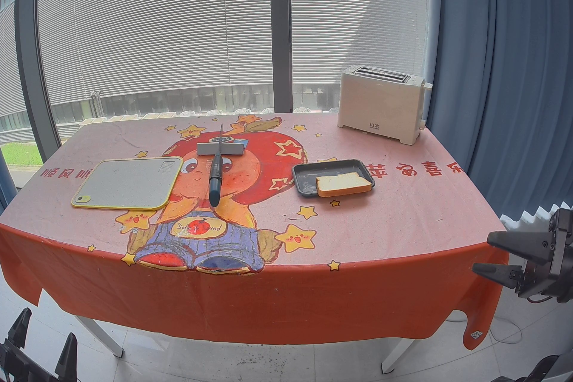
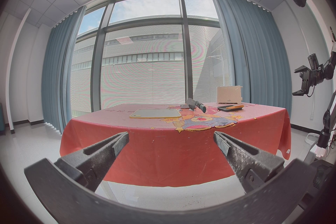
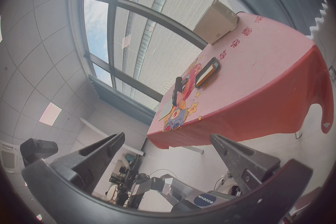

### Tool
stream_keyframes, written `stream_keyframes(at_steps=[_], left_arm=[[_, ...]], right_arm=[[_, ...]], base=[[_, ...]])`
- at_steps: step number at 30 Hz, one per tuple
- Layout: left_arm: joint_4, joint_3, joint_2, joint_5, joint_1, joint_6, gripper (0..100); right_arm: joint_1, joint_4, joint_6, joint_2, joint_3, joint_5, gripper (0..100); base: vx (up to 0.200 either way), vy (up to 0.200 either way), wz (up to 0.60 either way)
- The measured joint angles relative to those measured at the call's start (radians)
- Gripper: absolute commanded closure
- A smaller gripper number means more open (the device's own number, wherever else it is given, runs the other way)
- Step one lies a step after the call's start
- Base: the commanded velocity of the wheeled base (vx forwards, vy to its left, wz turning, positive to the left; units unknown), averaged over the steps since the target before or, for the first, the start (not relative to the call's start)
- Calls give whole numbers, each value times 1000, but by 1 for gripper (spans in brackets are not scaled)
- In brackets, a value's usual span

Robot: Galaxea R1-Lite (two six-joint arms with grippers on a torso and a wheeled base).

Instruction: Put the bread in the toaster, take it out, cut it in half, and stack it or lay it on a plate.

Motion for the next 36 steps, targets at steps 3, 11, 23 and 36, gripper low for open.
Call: stream_keyframes(at_steps=[3,11,23,36], left_arm=[[0,0,0,0,0,0,0],[0,0,0,0,0,0,0],[0,0,0,0,0,0,0],[0,0,0,0,0,0,0]], right_arm=[[34,14,0,13,-13,-2,0],[84,43,-47,72,-24,-14,0],[174,33,-74,126,-69,-79,0],[199,27,-59,195,-78,-76,0]], base=[[0,0,0],[0,0,0],[0,0,0],[0,0,0]])
